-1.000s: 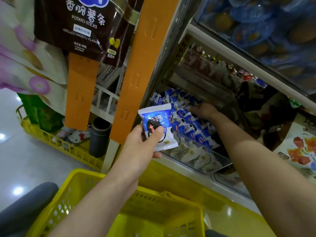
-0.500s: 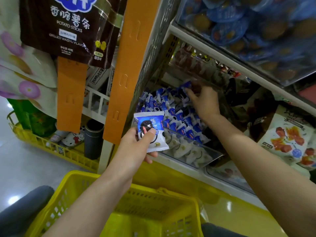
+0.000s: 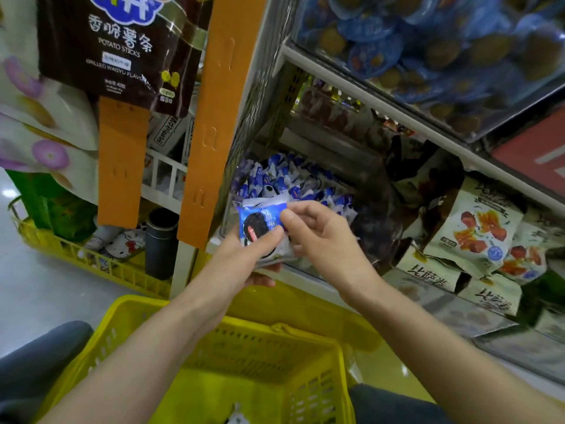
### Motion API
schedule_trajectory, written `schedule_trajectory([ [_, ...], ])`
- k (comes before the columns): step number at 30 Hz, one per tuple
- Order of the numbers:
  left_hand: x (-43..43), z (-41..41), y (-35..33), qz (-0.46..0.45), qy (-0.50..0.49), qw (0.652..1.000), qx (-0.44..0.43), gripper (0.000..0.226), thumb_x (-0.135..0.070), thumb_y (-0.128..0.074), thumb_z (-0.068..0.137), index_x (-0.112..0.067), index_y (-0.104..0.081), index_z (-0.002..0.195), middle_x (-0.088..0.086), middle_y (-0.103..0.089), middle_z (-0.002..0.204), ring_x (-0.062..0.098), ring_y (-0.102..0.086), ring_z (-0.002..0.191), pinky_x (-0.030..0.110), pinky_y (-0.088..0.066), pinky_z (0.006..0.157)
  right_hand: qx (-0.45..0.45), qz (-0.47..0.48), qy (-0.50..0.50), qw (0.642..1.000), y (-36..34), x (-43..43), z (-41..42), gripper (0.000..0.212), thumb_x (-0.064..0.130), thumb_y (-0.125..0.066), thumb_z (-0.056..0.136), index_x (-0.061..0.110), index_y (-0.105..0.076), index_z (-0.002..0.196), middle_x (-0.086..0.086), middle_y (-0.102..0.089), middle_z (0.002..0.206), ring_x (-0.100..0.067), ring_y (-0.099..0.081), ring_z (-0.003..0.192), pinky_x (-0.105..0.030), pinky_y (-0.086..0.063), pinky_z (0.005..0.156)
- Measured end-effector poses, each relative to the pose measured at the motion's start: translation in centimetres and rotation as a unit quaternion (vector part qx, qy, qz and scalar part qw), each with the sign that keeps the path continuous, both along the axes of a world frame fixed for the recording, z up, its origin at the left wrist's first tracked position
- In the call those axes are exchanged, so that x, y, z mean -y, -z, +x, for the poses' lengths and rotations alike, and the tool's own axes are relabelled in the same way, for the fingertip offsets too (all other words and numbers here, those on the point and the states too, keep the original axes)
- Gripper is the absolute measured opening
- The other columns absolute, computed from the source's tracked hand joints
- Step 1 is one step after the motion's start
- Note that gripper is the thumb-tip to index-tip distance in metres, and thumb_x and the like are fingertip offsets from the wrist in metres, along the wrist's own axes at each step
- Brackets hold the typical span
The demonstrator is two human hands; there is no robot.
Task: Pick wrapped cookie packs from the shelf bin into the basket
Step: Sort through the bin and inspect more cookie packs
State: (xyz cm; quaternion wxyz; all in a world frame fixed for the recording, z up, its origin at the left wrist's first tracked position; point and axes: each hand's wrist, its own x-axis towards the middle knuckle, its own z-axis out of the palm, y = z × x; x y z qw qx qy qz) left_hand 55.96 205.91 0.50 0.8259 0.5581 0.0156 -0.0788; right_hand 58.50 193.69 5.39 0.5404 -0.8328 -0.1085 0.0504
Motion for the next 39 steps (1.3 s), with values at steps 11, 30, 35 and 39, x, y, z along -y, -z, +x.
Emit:
schedule_trajectory([
  [11, -0.4, -0.5, -0.7, -0.062, 0.014, 0.998, 0.02, 0.043, -0.035, -0.055, 0.084, -0.022, -0.05, 0.125, 0.001, -0.07, 0.107, 0.018, -0.069, 0.092, 0.037, -0.058, 0.078, -0.164, 0.033, -0.067, 0.984, 0.1, 2.1, 0.4, 0.033, 0.035, -0.05, 0.091, 0.008, -0.067, 0.096, -0.013, -0.071, 0.099, -0.016, -0.066, 0.087, -0.021, -0.054, 0.077],
  [30, -1.6, 0.7, -0.9, -0.023, -0.052, 0.998, -0.011, 0.015, -0.027, -0.049, 0.094, -0.023, -0.053, 0.108, 0.007, -0.07, 0.092, 0.017, -0.07, 0.073, 0.029, -0.057, 0.066, 0.101, -0.287, 0.134, 0.943, 2.2, 4.1, 17.7, 0.03, 0.022, -0.056, 0.092, 0.002, -0.057, 0.114, -0.014, -0.063, 0.092, -0.017, -0.06, 0.07, -0.027, -0.046, 0.063],
  [35, -1.4, 0.8, -1.1, -0.021, -0.046, 0.999, -0.015, 0.024, -0.026, -0.048, 0.095, -0.019, -0.05, 0.117, 0.007, -0.069, 0.096, 0.015, -0.069, 0.071, 0.03, -0.057, 0.067, 0.021, -0.379, 0.092, 0.921, 2.2, 4.7, 19.2, 0.044, 0.027, -0.058, 0.09, 0.007, -0.05, 0.128, -0.006, -0.062, 0.089, -0.006, -0.055, 0.061, -0.02, -0.039, 0.052],
  [39, -1.3, 0.9, -1.3, -0.022, -0.044, 0.999, -0.018, 0.024, -0.027, -0.047, 0.095, -0.021, -0.049, 0.118, 0.006, -0.067, 0.099, 0.011, -0.069, 0.068, 0.027, -0.057, 0.067, 0.015, -0.38, 0.096, 0.92, 2.5, 3.4, 20.6, 0.04, 0.034, -0.059, 0.089, 0.004, -0.058, 0.115, -0.013, -0.063, 0.109, -0.017, -0.053, 0.084, -0.028, -0.04, 0.074],
])
